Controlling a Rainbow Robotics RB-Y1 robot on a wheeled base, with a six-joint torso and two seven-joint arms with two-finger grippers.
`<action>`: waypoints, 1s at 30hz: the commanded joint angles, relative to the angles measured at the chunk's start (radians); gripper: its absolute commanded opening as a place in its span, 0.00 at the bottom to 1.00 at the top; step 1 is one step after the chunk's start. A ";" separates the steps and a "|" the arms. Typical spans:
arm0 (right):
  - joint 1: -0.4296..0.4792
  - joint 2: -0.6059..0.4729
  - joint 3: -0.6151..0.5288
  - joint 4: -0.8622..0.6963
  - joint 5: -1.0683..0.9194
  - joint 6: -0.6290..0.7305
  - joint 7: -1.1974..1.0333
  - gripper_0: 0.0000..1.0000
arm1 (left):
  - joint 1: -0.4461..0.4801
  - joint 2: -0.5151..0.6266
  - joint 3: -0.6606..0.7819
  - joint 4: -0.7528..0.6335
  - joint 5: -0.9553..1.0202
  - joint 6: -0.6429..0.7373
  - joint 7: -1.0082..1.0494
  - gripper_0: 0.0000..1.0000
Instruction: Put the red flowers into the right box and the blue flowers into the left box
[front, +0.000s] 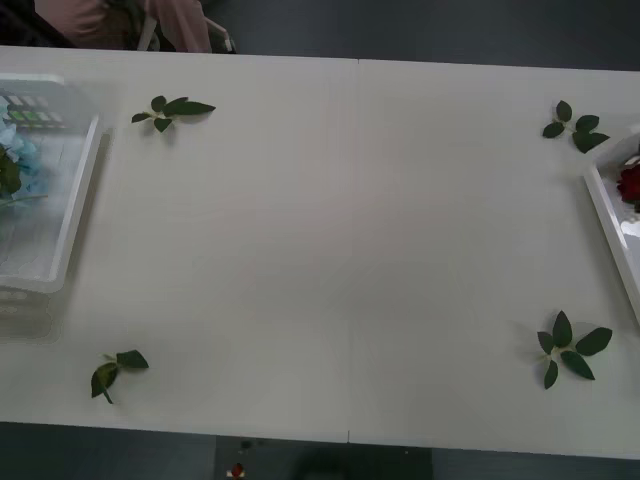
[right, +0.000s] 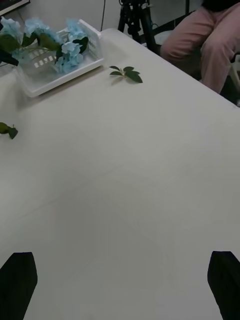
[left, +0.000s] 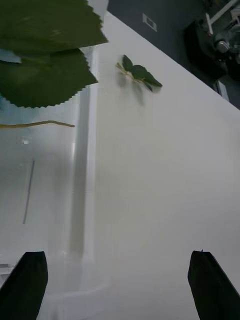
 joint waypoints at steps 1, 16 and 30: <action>-0.072 -0.061 0.012 0.040 -0.011 0.000 0.021 1.00 | -0.007 0.037 0.019 -0.167 0.004 0.012 -0.025 0.89; -0.132 -0.063 0.040 0.072 -0.022 0.029 0.021 1.00 | 0.034 0.080 -0.188 -0.719 -0.280 -0.283 0.285 0.92; -0.132 -0.063 0.040 0.072 -0.022 0.029 0.021 1.00 | -0.066 0.203 -0.587 -0.849 -0.442 -0.655 0.414 0.92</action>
